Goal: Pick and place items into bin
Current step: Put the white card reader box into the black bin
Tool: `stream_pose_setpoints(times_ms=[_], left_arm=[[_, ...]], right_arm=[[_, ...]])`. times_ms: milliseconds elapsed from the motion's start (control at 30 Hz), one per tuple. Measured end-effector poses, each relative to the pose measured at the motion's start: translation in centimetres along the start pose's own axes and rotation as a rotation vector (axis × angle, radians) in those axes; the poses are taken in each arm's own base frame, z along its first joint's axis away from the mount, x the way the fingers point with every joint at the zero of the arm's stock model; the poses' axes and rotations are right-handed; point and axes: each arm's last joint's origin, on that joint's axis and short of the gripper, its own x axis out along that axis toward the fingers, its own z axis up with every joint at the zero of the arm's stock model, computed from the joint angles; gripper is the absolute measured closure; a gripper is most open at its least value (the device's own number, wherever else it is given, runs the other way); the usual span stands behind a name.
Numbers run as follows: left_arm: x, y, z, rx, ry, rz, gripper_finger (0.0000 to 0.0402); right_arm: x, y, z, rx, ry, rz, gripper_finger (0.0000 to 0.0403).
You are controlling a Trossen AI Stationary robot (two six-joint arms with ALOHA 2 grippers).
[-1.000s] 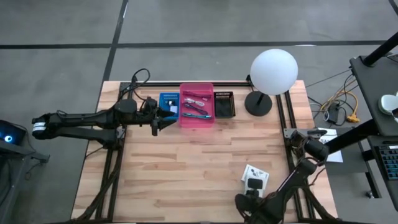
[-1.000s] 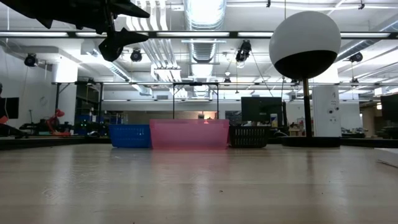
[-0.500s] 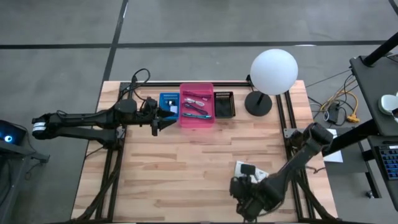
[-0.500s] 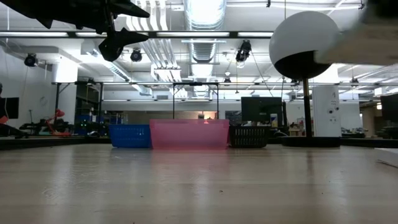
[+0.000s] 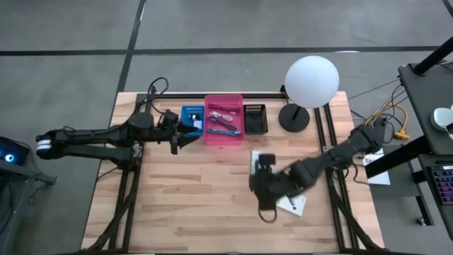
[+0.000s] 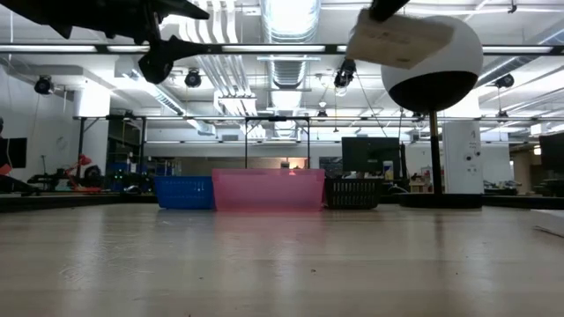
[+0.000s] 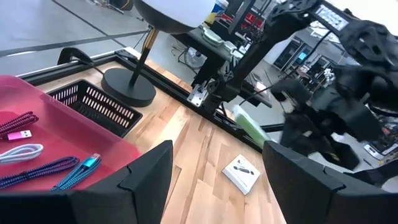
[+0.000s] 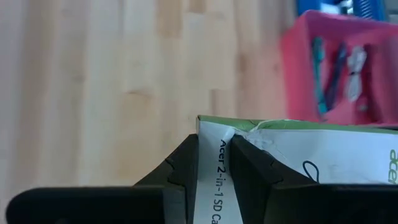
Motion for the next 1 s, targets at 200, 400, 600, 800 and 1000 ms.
stream_pose_setpoints(times_ms=[200, 400, 600, 800, 1000], left_arm=[[-0.5, -0.2, 0.3, 0.001, -0.022, -0.014, 0.0169], [-0.9, -0.4, 0.5, 0.003, -0.038, -0.023, 0.0169], [-1.1, -0.4, 0.6, 0.003, -0.047, -0.028, 0.0169], [-1.1, -0.4, 0.6, 0.003, -0.046, -0.027, 0.0169], [-1.1, -0.4, 0.6, 0.002, -0.045, -0.026, 0.0169]], right_arm=[[2.0, -5.3, 1.2, -0.055, 0.050, -0.017, 0.0335], [4.6, -11.4, 1.6, -0.088, 0.092, 0.024, 0.0335], [6.6, -17.3, 1.1, -0.085, 0.079, 0.053, 0.0335], [8.6, -22.8, -1.1, 0.013, 0.057, 0.181, 0.0335], [10.7, -26.5, -3.1, 0.042, 0.012, 0.170, 0.0335]])
